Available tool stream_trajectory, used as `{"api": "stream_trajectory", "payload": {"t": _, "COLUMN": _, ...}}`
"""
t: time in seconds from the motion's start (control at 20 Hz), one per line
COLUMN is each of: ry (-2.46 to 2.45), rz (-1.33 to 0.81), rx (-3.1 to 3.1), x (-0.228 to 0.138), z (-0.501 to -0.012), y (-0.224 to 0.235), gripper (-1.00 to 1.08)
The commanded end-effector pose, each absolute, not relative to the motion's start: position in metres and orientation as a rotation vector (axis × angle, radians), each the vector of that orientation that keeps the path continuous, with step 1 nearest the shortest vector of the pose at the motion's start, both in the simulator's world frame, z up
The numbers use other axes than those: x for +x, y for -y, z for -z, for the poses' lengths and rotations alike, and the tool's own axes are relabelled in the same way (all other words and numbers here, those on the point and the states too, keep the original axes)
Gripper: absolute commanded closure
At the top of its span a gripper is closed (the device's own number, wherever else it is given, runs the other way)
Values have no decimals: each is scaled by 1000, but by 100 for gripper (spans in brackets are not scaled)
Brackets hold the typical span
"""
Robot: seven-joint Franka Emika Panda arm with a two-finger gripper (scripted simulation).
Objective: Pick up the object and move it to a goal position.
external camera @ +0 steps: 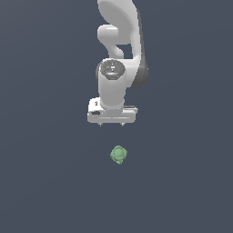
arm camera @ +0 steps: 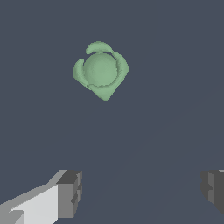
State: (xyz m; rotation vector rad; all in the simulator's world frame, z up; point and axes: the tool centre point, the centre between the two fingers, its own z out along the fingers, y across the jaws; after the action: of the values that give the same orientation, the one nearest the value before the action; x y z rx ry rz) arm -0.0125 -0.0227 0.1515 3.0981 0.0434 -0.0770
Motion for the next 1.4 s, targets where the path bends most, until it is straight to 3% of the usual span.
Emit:
{"api": "stream_trajectory", "payload": {"t": 0.0, "ry": -43, "rz": 77, "rx": 3098, "x": -13, "z": -152, "y": 23, "gripper": -92}}
{"api": "stream_trajectory", "payload": {"t": 0.8, "ry": -175, "rz": 56, "rx": 3080, "x": -8, "z": -154, "y": 1, "gripper": -92}}
{"api": "stream_trajectory", "payload": {"t": 1.35, "ry": 2, "rz": 45, "rx": 3095, "x": 8, "z": -146, "y": 0, "gripper": -92}}
